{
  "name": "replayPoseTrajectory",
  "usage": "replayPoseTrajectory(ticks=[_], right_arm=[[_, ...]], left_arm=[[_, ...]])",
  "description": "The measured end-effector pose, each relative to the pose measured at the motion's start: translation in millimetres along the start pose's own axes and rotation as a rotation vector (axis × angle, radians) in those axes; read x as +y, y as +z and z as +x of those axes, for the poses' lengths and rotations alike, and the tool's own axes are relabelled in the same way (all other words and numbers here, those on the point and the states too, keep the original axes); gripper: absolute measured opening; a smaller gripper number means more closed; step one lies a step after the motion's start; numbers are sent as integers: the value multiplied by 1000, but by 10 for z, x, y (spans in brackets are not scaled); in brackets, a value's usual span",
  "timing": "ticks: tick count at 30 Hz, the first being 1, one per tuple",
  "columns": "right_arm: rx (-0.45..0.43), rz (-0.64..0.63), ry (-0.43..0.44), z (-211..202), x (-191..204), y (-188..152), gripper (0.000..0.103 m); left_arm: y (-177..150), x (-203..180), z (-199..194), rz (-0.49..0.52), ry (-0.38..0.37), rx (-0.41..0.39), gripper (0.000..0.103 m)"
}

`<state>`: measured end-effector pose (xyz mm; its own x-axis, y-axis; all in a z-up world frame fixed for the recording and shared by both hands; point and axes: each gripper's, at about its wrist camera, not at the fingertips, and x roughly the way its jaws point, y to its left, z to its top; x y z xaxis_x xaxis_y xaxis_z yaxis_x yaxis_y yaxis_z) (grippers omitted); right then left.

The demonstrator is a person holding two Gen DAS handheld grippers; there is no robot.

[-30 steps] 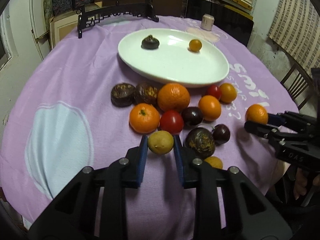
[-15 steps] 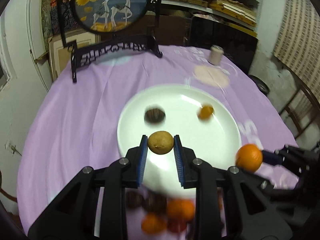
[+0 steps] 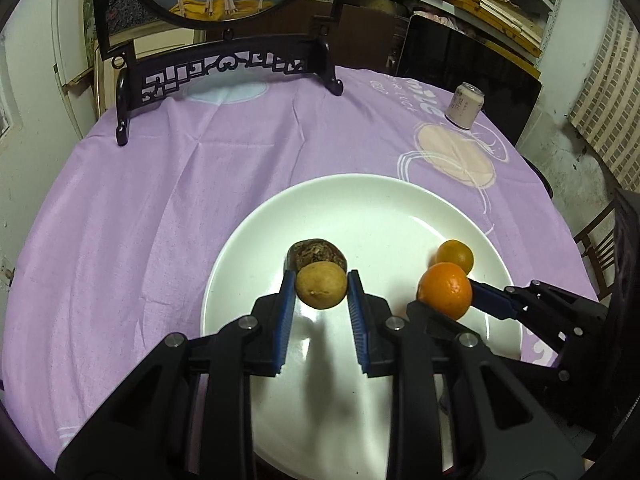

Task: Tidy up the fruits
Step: 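Carry both fruits onto the white plate and open both tools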

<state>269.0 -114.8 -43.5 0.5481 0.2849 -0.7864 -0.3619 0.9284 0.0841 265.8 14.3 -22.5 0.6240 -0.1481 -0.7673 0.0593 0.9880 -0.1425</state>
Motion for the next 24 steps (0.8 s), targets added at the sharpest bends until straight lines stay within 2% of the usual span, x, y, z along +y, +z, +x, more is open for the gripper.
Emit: replayPoseTrajectory(ticks=[6,7,8,9,10,19,22,24], right_arm=[[-12,4,-26,20,-23,-5,42],[-25,5,-41,6,-29,-7,53],[-38,6,-49,-15,-36,-11,58],[-55,7,-53,-51,-40,-16,58],[-63,7,-50,-70,-45,-19,58],[-109,-22,-67,-236,15,-219,58],[-160,-21,-71,-397,17,-357,58],[-159,10,-66,-540,10,-503,58]], left_arm=[[-17,-16,-65,-1,-2,-17,28],[-24,-23,-85,2,2,-27,32],[-25,-22,-96,4,4,-31,40],[-30,-21,-116,5,8,-41,48],[-33,-18,-128,3,9,-47,49],[-167,-15,-219,14,8,-65,49],[-267,2,-288,7,23,-84,49],[-403,68,-377,-20,19,-78,49]])
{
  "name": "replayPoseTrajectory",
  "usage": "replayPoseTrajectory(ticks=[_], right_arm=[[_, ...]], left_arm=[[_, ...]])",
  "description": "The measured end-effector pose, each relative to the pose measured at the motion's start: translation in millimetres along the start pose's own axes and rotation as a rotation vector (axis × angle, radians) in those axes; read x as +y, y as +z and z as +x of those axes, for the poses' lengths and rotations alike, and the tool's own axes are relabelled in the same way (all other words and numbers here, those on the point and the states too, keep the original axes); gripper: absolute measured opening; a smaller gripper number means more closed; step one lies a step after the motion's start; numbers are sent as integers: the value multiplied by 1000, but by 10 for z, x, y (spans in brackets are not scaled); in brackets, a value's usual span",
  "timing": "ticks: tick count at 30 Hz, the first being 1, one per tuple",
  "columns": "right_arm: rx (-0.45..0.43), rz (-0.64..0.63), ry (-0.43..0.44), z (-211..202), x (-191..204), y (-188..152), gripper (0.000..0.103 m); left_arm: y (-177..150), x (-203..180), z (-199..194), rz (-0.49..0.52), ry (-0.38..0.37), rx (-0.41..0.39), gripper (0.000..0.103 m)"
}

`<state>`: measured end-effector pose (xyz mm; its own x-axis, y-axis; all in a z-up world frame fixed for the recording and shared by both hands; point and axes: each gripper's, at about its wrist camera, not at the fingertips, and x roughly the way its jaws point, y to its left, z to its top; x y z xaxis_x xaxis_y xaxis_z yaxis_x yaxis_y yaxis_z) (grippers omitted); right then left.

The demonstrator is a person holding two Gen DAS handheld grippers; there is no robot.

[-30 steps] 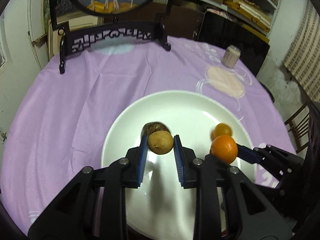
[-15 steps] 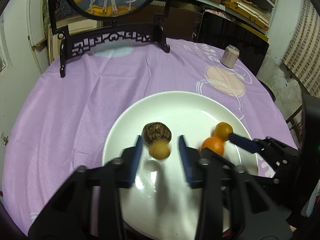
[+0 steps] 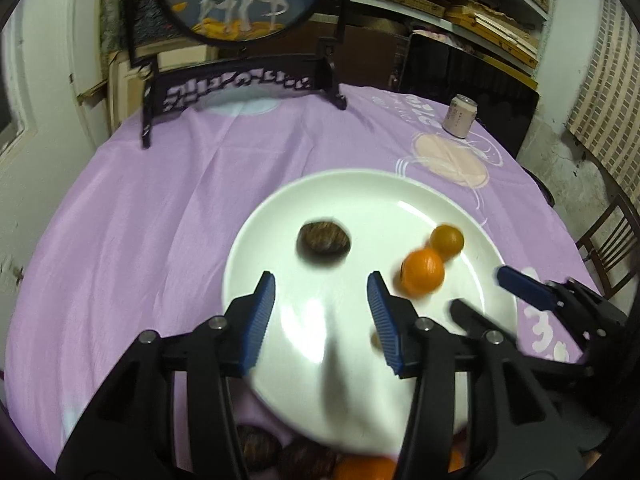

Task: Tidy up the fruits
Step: 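Carry both fruits onto the white plate and open both tools, then grasp a dark red plum with the right tool while the left tool grasps a small yellow fruit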

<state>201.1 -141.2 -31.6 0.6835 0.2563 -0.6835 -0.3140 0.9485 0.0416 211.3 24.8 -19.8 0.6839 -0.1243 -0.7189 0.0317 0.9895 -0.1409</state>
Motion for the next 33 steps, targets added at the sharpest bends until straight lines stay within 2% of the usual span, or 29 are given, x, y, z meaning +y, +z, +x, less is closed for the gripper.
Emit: replayPoseTrajectory(ticks=[2,3,5,9,13,17,21,24,26,27,29,33], right_arm=[[7,15,40,-226,19,-173,58],[12,11,65,-377,50,-303,58],[35,-14,96,-595,111,-532,58],[97,-81,168,-863,317,-944,58],[128,-130,169,-898,486,-1110,58],[141,-118,178,-846,518,-1132,58],[183,-108,145,-727,489,-1186,58],[195,-104,143,-653,474,-1201,58],[201,-124,156,-587,518,-1200,46],[196,-131,174,-553,548,-1193,44],[192,-146,195,-472,591,-1184,31],[165,-147,197,-533,563,-1179,30]], left_arm=[[-246,122,-236,-30,-27,-16,49],[-384,175,-354,-23,-19,-26,53],[-599,266,-531,-8,14,-39,59],[-1023,540,-846,-7,91,-37,61],[-1216,734,-986,-50,123,-15,62],[-1297,728,-1071,-43,118,-15,66],[-1368,587,-1147,-9,59,-11,70],[-1440,374,-1168,56,-5,12,72],[-1506,192,-1160,111,-57,38,73],[-1523,115,-1148,128,-78,50,74],[-1563,-17,-1120,160,-110,80,74],[-1643,-176,-1115,182,-155,115,74]])
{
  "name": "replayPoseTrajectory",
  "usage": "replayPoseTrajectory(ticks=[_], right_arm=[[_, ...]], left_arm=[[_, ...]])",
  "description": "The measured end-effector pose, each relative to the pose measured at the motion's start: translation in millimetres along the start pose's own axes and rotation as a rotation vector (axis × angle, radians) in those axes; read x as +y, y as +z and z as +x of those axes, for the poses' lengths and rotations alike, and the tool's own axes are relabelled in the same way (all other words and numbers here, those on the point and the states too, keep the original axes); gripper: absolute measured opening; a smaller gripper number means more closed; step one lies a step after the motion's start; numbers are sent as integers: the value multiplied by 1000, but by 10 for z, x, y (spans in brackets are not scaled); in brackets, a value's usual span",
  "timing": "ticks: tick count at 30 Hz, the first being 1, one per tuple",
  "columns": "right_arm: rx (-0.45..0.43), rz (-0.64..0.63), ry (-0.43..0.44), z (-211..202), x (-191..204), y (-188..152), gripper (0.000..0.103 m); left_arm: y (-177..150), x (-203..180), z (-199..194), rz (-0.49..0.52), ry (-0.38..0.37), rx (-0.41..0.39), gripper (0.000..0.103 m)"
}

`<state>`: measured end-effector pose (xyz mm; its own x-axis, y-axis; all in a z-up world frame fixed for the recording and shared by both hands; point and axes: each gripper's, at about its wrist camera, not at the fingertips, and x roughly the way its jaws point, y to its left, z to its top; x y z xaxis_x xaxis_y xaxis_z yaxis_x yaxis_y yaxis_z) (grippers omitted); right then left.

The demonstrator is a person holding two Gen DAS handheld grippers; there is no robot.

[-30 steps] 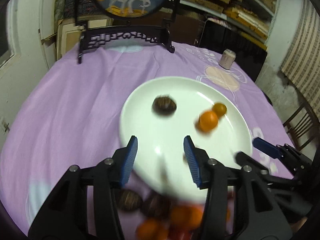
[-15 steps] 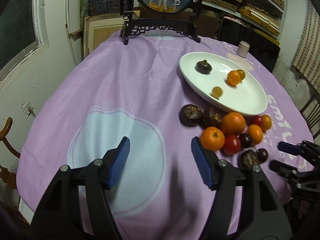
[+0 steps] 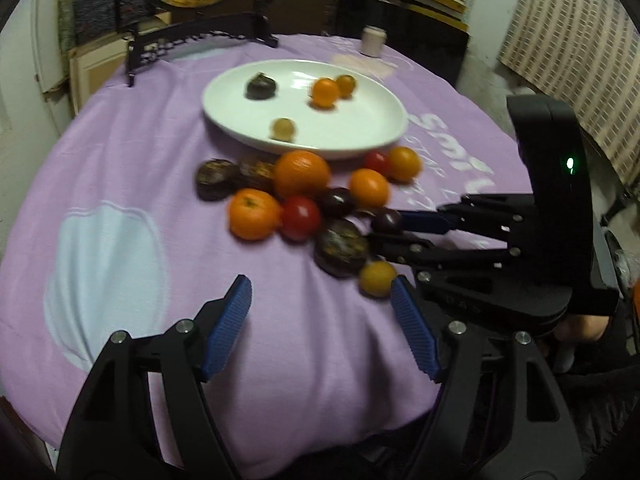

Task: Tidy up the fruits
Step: 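Grasp a dark red plum with the right tool while the left tool grasps a small yellow fruit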

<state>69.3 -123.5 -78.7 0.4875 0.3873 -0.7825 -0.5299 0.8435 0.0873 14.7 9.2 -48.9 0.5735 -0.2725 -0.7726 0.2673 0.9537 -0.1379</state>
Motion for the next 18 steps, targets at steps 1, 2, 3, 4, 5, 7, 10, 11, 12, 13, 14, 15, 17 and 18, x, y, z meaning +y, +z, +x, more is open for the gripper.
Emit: replayPoseTrajectory(ticks=[1,2,3,4,5,7,10,11,12,13,14,15,17,18], right_arm=[[-9,6,-6,-44,-18,-12,30],[-22,17,-22,-117,-57,-38,30],[-33,31,-38,-177,-101,-65,30],[-48,51,-60,-259,-172,-104,30],[-55,63,-74,-298,-212,-132,30],[-66,101,-98,-388,-328,-206,30],[-76,147,-98,-488,-472,-343,30],[-79,154,-96,-506,-493,-372,30],[-81,160,-92,-526,-517,-402,30],[-84,167,-88,-534,-535,-428,30],[-86,173,-81,-544,-556,-452,30],[-88,178,-76,-550,-574,-467,30],[-91,182,-68,-570,-594,-494,30],[-92,183,-65,-571,-593,-500,30]], left_arm=[[-6,-37,0,6,-7,2,74],[-10,-64,1,9,-14,3,74],[-10,-104,13,12,-25,8,74],[-10,-138,31,15,-29,13,74],[-2,-168,61,18,-32,21,74],[17,-256,167,28,-28,47,73],[39,-332,309,31,-19,84,57],[46,-355,360,32,-17,97,53],[58,-382,431,30,-10,114,51],[64,-389,469,28,-2,122,51],[73,-407,517,28,19,126,51],[75,-436,525,34,34,119,48],[92,-462,548,40,76,117,26],[103,-455,546,35,77,116,26]])
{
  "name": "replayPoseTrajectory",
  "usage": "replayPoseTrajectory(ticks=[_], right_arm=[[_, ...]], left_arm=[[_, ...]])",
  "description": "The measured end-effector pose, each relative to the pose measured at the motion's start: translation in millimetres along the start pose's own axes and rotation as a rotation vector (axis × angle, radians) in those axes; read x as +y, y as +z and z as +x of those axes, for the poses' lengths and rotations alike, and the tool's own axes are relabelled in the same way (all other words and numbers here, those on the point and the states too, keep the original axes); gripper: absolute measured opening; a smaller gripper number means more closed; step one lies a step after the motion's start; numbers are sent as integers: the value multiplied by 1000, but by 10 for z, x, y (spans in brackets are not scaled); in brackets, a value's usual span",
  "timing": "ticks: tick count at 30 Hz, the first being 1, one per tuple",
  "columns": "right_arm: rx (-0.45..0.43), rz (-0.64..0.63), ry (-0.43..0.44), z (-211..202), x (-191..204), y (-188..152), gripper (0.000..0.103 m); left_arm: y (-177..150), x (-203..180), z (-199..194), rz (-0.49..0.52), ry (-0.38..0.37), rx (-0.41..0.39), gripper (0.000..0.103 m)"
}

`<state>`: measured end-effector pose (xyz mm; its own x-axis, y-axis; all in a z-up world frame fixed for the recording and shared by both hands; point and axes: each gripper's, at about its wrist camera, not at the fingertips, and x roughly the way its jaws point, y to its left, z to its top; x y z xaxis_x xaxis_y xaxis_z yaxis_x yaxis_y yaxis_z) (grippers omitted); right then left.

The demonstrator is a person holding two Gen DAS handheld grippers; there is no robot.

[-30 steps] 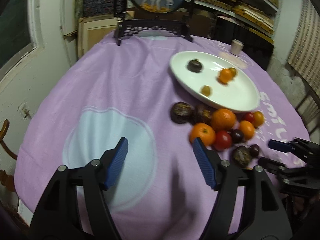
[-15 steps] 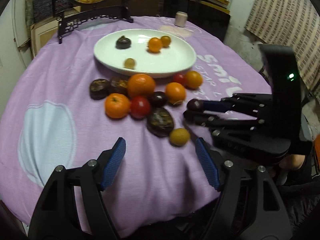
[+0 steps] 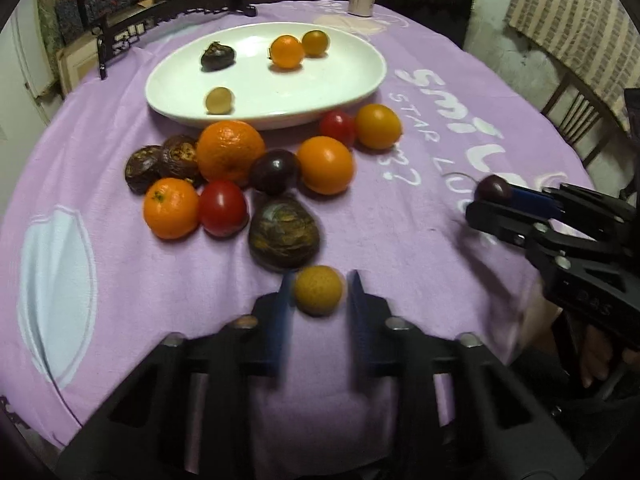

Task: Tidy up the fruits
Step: 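Grasp a dark red plum with the right tool while the left tool grasps a small yellow fruit, then carry both fruits onto the white plate and open both tools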

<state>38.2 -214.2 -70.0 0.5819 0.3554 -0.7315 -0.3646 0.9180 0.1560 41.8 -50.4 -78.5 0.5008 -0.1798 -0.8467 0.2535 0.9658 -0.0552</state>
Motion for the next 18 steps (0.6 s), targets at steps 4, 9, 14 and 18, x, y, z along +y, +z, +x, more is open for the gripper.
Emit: replayPoseTrajectory(ticks=[4,9,14,18], right_arm=[[4,5,12,3,-20,-7,30],[18,4,23,49,-7,32,30],[6,-7,46,48,24,263,30],[-11,-31,30,123,83,597,30]], left_arm=[[-17,-7,-130,12,13,-36,26],[124,136,-349,-3,18,-95,26],[511,427,-450,-22,68,-166,26],[1044,686,-295,-49,114,-187,26]])
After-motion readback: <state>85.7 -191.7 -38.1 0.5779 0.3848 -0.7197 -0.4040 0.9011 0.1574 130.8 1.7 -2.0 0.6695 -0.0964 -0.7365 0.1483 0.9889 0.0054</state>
